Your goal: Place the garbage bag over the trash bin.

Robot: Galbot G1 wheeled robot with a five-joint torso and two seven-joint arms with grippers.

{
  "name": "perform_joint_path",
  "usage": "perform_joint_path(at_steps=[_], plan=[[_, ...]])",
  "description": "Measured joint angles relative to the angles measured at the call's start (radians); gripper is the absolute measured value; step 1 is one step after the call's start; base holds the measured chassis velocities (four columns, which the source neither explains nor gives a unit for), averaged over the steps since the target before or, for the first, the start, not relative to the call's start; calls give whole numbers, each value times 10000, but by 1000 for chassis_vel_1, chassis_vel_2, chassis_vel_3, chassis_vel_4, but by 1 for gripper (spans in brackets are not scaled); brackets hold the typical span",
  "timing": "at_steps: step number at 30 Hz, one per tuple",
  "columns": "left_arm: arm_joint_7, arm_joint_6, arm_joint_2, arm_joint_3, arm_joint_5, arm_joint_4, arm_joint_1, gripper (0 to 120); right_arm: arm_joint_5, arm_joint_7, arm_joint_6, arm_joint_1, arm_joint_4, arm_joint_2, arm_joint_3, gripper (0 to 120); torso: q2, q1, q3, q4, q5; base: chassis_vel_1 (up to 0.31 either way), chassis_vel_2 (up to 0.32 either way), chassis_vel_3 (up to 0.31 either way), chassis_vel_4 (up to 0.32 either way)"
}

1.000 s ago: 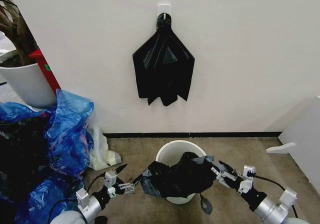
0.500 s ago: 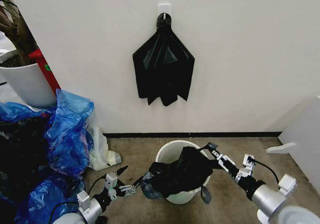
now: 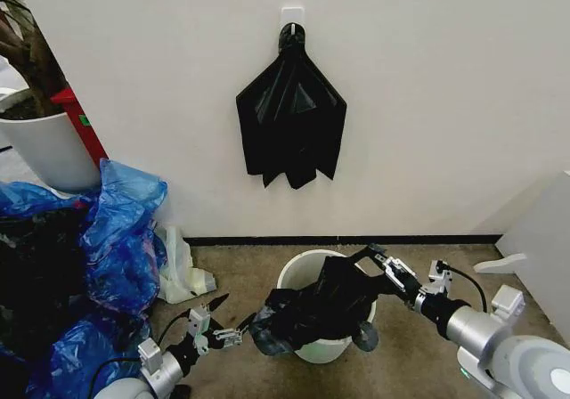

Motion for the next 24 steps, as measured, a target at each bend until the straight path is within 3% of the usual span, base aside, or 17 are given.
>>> perform_joint_path(at_steps=[2,7,24], plan=[[-9,0,-5,42,122,-74,-29,100,312,1055,162,229,164,9,15,100,0,0,0,1,1,0,0,0,0],[-9,4,0,137,402,-164,-149,100,304,1807,438,352,640,11,87,100,0,0,0,-2,1,0,0,0,0],[69,-22,45,76,510,-251,-75,100,-333,2089,268,462,1064,-262,357,100,0,0,0,-2,2,0,0,0,0]])
